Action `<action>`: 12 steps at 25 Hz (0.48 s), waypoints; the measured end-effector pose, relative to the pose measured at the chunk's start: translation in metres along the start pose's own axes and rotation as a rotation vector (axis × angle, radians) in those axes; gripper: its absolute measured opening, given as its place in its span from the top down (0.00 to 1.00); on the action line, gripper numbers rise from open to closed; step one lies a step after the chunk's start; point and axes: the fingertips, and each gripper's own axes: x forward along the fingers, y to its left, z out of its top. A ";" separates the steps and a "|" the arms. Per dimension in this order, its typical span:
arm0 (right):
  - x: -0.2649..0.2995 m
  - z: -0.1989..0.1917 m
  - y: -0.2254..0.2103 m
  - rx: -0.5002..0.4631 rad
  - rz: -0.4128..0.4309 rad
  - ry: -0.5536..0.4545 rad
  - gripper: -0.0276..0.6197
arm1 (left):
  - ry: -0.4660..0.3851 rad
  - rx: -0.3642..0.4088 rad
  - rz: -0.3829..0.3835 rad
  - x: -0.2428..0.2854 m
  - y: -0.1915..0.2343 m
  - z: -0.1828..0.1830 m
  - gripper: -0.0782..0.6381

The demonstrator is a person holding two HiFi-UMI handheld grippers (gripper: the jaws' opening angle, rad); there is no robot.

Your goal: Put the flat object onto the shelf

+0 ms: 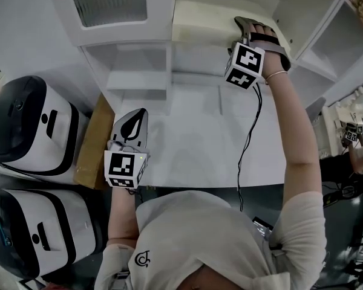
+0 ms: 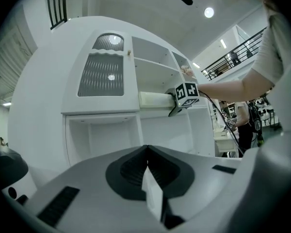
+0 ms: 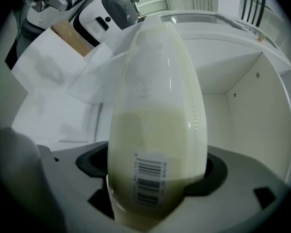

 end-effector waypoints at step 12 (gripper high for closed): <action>0.032 -0.005 -0.011 -0.022 -0.040 0.032 0.21 | 0.027 0.009 -0.011 0.025 0.014 -0.016 0.87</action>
